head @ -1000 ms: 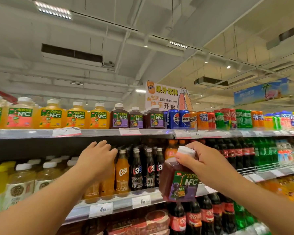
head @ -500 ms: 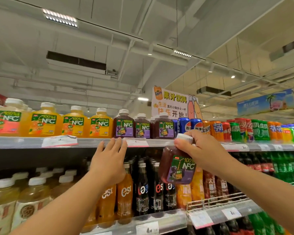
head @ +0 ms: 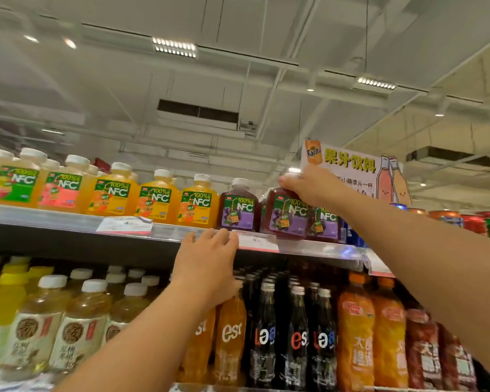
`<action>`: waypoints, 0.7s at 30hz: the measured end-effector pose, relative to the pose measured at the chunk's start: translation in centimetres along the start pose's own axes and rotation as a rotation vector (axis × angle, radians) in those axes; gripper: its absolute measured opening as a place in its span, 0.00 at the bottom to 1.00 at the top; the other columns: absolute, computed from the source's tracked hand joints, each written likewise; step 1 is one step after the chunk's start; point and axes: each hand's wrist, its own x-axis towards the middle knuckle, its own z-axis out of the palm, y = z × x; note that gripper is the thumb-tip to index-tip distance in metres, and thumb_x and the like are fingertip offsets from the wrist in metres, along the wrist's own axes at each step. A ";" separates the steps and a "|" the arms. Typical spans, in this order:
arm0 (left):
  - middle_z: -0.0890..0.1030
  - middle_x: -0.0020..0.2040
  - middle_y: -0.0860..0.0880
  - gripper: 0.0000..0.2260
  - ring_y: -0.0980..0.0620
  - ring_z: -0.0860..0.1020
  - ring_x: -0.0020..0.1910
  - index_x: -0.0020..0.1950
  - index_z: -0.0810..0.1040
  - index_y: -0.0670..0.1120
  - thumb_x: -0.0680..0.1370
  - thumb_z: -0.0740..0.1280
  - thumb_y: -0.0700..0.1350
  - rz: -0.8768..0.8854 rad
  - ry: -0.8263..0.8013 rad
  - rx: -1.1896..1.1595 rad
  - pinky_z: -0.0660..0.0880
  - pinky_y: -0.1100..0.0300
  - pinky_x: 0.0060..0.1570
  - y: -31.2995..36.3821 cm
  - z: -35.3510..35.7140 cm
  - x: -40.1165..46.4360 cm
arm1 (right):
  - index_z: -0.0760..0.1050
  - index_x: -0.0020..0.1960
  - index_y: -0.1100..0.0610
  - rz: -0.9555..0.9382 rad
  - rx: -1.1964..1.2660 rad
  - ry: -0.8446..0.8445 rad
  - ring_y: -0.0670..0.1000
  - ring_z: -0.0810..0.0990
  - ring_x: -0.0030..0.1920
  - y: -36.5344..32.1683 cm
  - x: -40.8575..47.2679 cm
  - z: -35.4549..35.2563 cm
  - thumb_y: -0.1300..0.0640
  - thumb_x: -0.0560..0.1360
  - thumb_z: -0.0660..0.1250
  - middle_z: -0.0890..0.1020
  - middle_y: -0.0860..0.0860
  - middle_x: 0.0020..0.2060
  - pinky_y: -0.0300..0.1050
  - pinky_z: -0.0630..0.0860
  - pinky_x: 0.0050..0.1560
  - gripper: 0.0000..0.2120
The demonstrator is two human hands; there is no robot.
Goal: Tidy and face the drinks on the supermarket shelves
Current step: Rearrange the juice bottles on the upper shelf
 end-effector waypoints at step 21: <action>0.80 0.59 0.50 0.34 0.44 0.77 0.59 0.63 0.77 0.49 0.58 0.79 0.47 -0.022 0.259 0.020 0.74 0.45 0.55 -0.2 3.0 -0.7 | 0.43 0.79 0.46 -0.042 0.127 -0.120 0.55 0.78 0.57 1.7 0.9 5.3 0.44 0.66 0.78 0.77 0.55 0.63 0.50 0.77 0.55 0.55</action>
